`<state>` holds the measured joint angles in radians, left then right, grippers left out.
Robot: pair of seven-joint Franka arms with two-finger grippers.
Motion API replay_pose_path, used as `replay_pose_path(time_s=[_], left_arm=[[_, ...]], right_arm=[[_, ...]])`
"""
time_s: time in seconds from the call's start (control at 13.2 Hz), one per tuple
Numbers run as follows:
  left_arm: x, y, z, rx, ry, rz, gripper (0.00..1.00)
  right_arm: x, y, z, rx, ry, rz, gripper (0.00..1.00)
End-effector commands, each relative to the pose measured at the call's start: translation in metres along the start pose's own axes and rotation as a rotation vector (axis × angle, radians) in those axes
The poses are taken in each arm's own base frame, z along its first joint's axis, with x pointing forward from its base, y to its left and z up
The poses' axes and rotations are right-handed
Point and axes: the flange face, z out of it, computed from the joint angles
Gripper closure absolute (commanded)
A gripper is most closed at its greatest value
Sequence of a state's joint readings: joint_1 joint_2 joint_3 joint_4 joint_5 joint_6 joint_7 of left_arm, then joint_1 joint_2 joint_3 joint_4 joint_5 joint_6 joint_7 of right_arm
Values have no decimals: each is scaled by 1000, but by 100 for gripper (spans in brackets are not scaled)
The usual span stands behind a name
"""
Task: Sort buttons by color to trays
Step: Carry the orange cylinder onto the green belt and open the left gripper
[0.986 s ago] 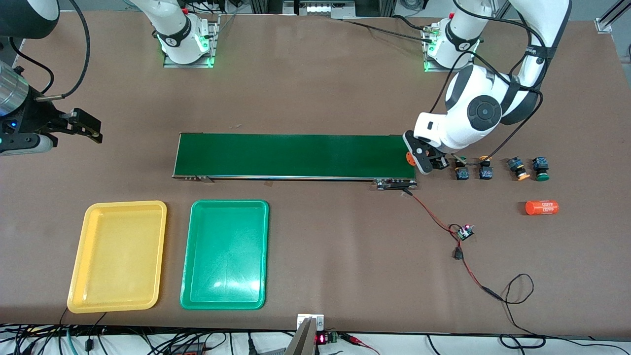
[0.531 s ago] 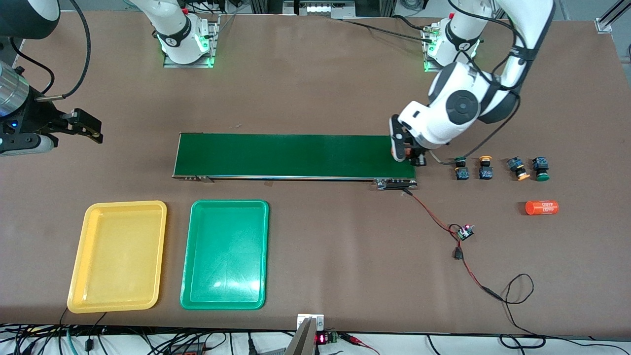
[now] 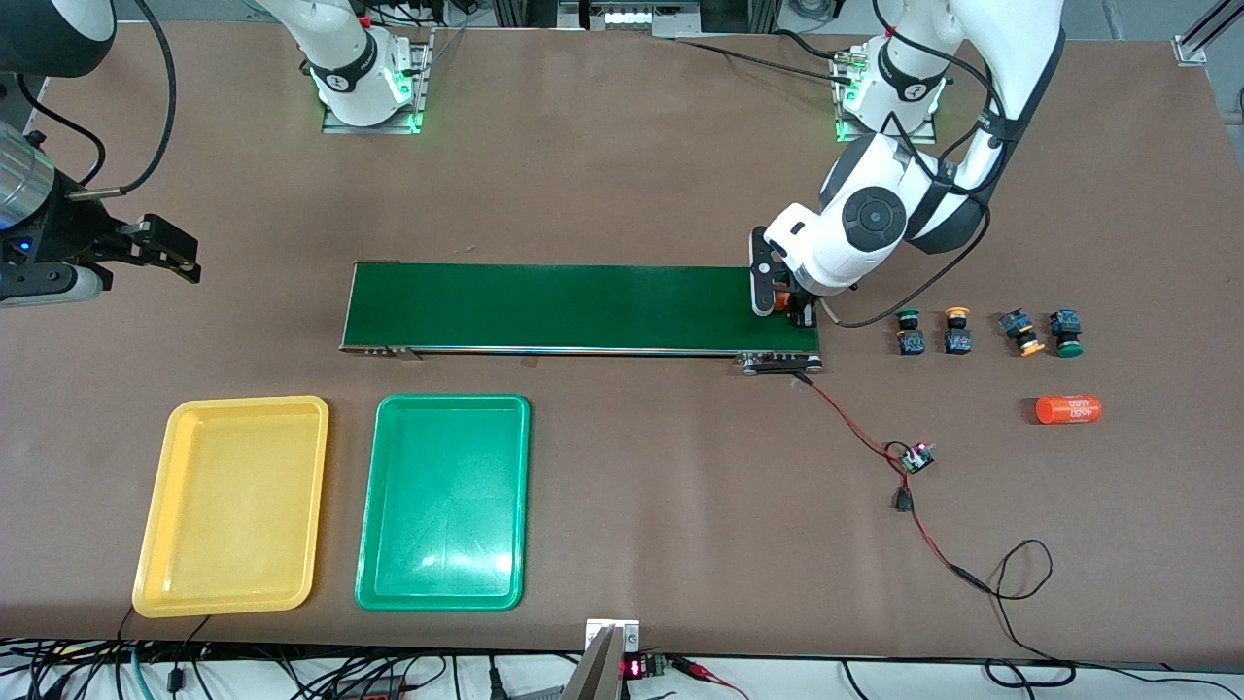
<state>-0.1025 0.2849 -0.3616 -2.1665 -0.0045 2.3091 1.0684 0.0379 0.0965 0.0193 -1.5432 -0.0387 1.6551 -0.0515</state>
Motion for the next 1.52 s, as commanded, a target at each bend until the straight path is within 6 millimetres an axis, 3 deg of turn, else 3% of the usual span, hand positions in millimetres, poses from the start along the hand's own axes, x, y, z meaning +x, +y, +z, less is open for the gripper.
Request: replay_pose_path(time_s=[0.0,0.46,0.53,0.61,0.68,0.91,1.14,1.21,1.44], left_arm=[[0,0,2,6,-12,22,100],[13,6,21,3,-7,49,100],[13,8,24,-3,-10,49,86],[12,9,25,-5,-11,47,35],[12,10,23,-2,-12,48,0],[13,11,12,15,-12,49,0],[5,11,-29,50,-22,45,0],[-8,4,-42,67,-17,16,0],[-99,-45,-73,114,22,-168,0]], right_arm=[[1,2,-5,-12,1,9,0],[2,2,-5,-13,5,7,0],[2,1,-5,-12,5,6,0],[2,-2,-5,-12,7,3,0],[2,-4,-5,-15,6,-2,0],[2,-3,-5,-13,6,-1,0],[2,-2,-5,-13,7,1,0],[2,-2,-5,-13,7,1,0],[2,-1,-5,-13,9,4,0]])
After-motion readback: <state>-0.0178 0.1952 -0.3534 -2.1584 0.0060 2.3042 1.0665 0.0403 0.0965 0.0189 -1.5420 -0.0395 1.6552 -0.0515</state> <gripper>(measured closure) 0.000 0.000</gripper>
